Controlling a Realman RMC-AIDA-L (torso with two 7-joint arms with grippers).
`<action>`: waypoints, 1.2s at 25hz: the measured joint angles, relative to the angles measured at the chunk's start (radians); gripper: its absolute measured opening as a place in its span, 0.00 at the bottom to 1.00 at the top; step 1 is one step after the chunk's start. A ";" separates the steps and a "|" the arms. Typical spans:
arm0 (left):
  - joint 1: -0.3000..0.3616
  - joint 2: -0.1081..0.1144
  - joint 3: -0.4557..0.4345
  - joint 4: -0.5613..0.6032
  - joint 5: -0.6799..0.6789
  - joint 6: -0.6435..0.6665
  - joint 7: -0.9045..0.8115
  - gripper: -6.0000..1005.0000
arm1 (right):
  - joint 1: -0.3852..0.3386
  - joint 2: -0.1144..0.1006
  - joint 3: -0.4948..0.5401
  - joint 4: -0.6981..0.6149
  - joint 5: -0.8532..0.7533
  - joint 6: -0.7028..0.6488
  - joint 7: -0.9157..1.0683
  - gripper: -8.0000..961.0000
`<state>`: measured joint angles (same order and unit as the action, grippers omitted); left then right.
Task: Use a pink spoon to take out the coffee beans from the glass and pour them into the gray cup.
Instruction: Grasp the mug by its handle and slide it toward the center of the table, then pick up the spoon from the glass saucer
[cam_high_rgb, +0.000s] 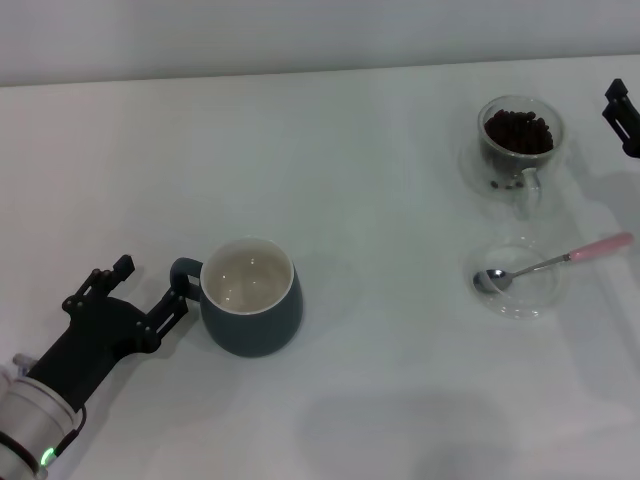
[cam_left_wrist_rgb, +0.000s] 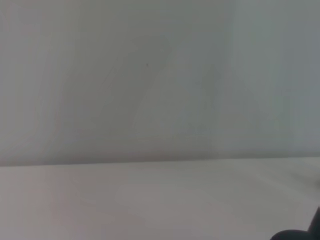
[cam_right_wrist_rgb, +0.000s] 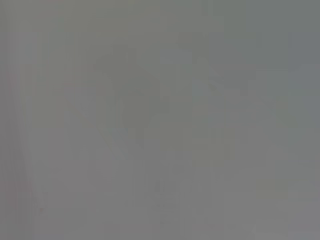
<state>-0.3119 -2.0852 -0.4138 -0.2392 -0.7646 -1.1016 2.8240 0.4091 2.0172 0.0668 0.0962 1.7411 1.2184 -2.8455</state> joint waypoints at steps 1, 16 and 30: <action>-0.001 0.000 0.001 0.000 0.000 -0.001 0.000 0.77 | 0.001 0.000 0.000 0.000 0.000 0.002 0.000 0.89; 0.047 0.001 0.007 0.008 0.065 -0.053 0.000 0.76 | -0.003 -0.003 0.004 -0.006 0.002 0.011 0.000 0.88; 0.170 0.002 -0.002 0.090 -0.024 -0.339 0.000 0.76 | -0.074 -0.012 0.002 -0.047 0.044 -0.002 0.398 0.87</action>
<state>-0.1415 -2.0831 -0.4160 -0.1491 -0.7882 -1.4403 2.8240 0.3355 2.0051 0.0690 0.0494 1.7851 1.2169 -2.4476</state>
